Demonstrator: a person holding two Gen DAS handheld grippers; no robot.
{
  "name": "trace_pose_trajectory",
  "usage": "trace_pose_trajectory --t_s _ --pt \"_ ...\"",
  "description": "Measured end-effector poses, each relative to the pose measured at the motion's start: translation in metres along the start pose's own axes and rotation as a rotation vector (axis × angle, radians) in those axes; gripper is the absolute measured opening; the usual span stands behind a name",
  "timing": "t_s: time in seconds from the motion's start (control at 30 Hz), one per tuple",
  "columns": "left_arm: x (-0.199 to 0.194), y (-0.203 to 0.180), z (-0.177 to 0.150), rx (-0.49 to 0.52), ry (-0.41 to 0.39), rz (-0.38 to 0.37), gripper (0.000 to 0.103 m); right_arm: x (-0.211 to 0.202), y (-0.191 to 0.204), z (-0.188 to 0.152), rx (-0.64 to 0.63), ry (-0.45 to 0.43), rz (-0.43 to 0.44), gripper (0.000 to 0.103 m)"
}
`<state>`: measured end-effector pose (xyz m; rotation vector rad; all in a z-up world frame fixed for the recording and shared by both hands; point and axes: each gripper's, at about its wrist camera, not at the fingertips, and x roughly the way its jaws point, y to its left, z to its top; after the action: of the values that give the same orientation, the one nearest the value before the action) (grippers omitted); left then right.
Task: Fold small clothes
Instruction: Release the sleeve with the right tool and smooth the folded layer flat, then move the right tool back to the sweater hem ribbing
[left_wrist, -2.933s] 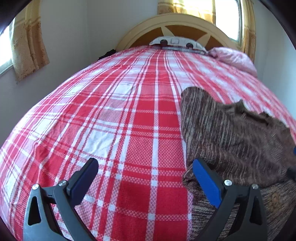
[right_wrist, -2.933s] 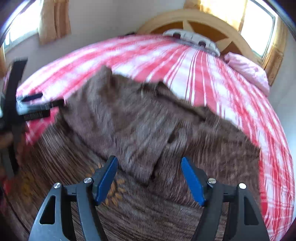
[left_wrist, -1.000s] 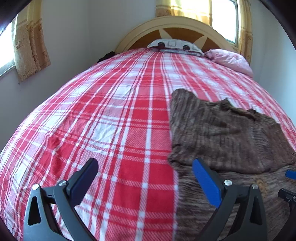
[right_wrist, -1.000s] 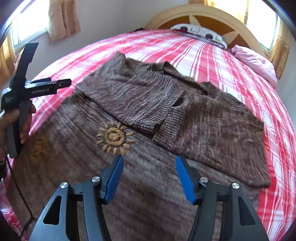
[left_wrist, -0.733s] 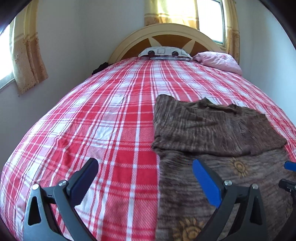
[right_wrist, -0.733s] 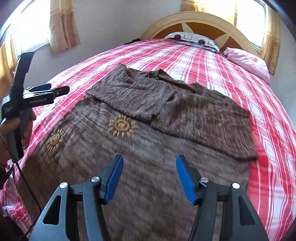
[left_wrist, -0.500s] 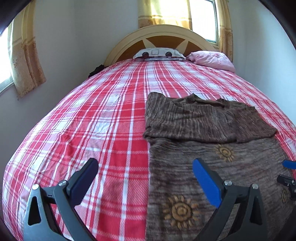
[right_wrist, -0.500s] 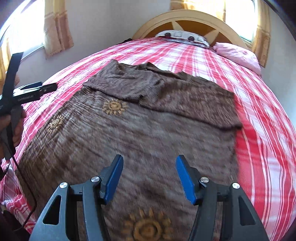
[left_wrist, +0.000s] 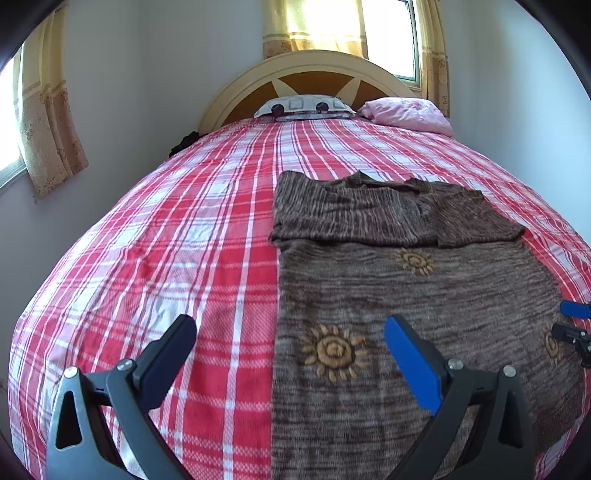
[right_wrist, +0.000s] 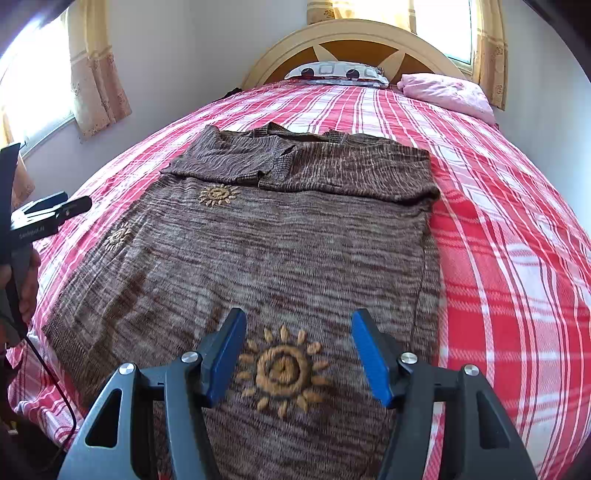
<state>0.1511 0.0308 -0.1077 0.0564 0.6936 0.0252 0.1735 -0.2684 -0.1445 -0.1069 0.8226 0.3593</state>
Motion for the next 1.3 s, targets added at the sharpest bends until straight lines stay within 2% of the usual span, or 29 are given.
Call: trace_pose_trajectory --t_s 0.57,0.9,1.1,1.3 --pt "-0.028 0.009 -0.044 0.006 0.027 -0.016 0.103 -0.018 -0.001 -0.031 0.038 0.015 -0.003 0.061" --pt "-0.031 0.012 -0.076 0.043 0.078 -0.006 0.103 -0.032 -0.013 -0.054 0.085 0.035 -0.024 0.061" --pt "-0.030 0.022 -0.096 0.001 0.135 -0.036 0.103 -0.044 -0.023 -0.073 0.134 0.037 -0.038 0.061" --pt "-0.033 0.023 -0.108 -0.007 0.135 -0.050 0.103 -0.054 -0.023 -0.093 0.156 0.037 -0.049 0.061"
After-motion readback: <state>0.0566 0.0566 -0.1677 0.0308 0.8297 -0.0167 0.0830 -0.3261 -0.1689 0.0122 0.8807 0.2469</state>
